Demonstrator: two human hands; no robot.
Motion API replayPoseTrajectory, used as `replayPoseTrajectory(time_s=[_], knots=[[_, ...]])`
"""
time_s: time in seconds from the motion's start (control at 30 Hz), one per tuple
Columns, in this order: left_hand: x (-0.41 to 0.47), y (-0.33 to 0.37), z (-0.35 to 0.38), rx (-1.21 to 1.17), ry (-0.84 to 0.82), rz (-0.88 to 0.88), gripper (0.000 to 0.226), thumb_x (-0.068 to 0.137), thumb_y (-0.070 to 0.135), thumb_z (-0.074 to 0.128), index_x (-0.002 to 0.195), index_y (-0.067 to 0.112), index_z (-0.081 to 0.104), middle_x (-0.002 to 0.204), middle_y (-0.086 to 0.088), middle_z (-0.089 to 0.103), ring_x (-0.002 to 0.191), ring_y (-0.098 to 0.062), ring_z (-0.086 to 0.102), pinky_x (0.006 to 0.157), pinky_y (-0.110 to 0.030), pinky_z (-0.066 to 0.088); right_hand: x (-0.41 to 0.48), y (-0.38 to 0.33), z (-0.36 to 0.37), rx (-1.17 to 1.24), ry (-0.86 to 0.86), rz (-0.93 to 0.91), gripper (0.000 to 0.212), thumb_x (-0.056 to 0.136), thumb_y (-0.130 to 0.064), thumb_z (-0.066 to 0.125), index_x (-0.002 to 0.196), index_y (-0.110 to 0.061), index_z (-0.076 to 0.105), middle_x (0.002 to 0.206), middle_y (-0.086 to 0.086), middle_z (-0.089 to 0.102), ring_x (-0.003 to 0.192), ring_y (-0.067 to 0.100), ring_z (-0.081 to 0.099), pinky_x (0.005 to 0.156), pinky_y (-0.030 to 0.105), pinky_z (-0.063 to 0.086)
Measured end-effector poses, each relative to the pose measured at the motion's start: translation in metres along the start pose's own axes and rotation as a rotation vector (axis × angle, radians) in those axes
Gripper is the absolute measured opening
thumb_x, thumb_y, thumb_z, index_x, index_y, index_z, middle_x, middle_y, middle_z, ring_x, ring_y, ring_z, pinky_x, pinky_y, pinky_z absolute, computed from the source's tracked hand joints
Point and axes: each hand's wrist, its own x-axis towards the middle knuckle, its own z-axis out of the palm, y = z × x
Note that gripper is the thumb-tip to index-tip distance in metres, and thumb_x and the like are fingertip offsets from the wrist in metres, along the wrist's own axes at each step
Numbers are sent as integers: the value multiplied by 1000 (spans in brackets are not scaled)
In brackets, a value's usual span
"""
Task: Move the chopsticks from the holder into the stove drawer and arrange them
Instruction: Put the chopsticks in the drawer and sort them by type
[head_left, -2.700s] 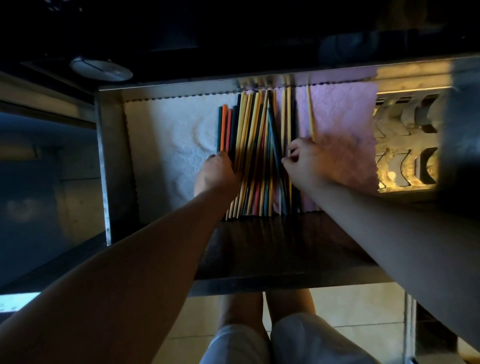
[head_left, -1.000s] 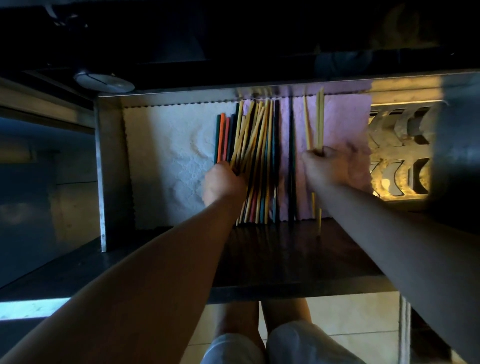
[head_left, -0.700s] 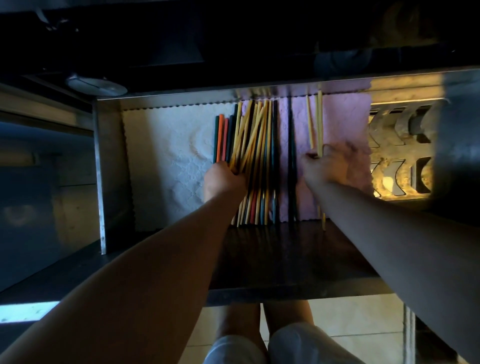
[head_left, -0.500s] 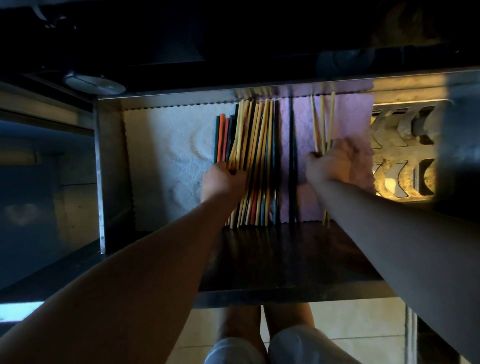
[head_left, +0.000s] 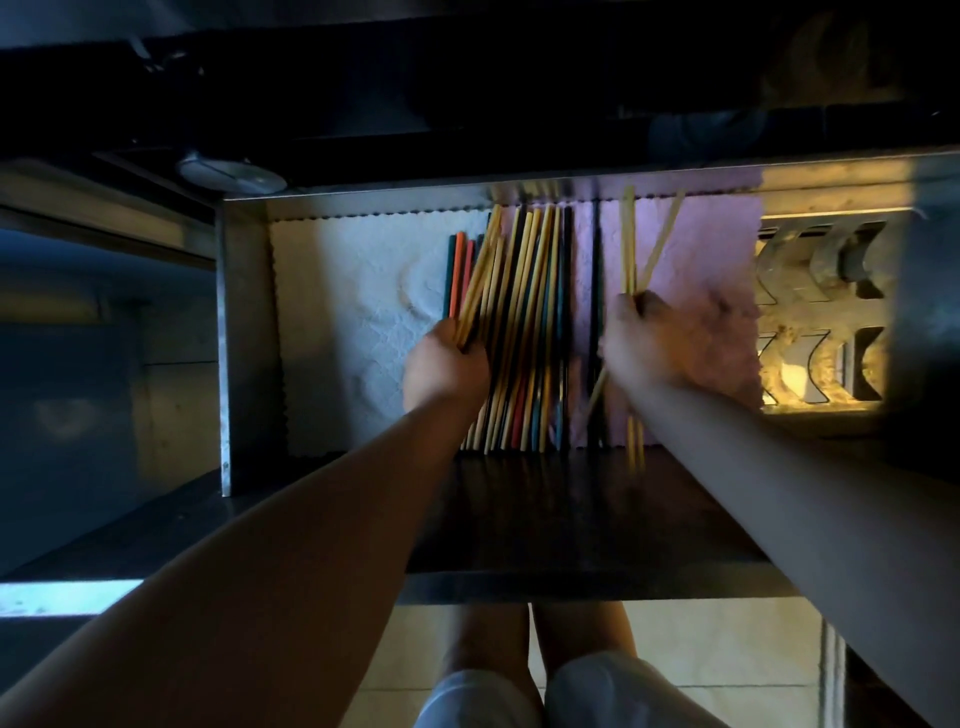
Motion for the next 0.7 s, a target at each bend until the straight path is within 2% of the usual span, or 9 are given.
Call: replayPoseTrajectory(time_s=[0.03, 0.07, 0.1, 0.13, 0.2, 0.3, 0.53, 0.7], knots=[[-1, 0, 0, -15, -3, 7, 22, 91, 25, 57, 108, 16, 67, 91, -11, 70, 88, -33, 65, 79, -42, 57, -4, -2, 7, 57, -14, -19, 36, 90, -43, 34, 94, -17, 58, 91, 9, 59, 91, 29, 62, 81, 22, 47], [-1, 0, 0, -28, -1, 5, 23, 89, 26, 59, 108, 17, 68, 90, -10, 70, 87, -32, 66, 78, -43, 57, -4, 0, 12, 119, -25, -18, 38, 78, -53, 31, 81, -22, 54, 82, 9, 61, 83, 33, 65, 81, 38, 54], [-1, 2, 0, -39, 7, -1, 23, 89, 27, 61, 108, 18, 69, 90, -9, 71, 86, -31, 67, 78, -43, 57, 0, 6, 16, 173, -34, -17, 37, 69, -56, 30, 72, -25, 50, 72, 6, 58, 74, 34, 64, 74, 49, 56], [-1, 3, 1, -41, 17, -8, 22, 89, 27, 62, 108, 18, 69, 91, -9, 71, 87, -31, 66, 79, -43, 57, 3, 11, 19, 209, -60, -10, 33, 66, -55, 31, 68, -26, 47, 66, 4, 53, 66, 31, 61, 67, 50, 56], [0, 6, 2, -22, 45, -8, 23, 89, 26, 62, 111, 19, 67, 96, -8, 71, 91, -29, 66, 81, -44, 57, -5, 4, 17, 240, -89, 3, 24, 71, -45, 35, 65, -25, 47, 61, 1, 48, 54, 24, 51, 54, 38, 47], [1, 7, 5, 9, 60, -5, 26, 91, 26, 63, 115, 20, 67, 101, -7, 71, 94, -28, 66, 82, -43, 57, -8, 2, 19, 288, -73, -2, 20, 75, -35, 38, 63, -23, 49, 56, -1, 47, 45, 19, 43, 49, 24, 32], [-1, 9, 12, 107, 74, 8, 25, 92, 23, 58, 117, 21, 63, 103, -6, 70, 95, -29, 66, 80, -45, 57, -9, 8, 24, 353, -134, -3, 18, 72, -31, 40, 63, -20, 50, 55, 1, 43, 45, 18, 39, 47, 23, 29], [3, 11, 12, 173, 77, 24, 25, 93, 19, 56, 118, 21, 60, 105, -7, 68, 96, -29, 64, 74, -39, 51, -8, 10, 22, 359, -138, -13, 21, 87, -17, 43, 67, -19, 49, 56, 1, 41, 44, 16, 38, 44, 19, 27]])
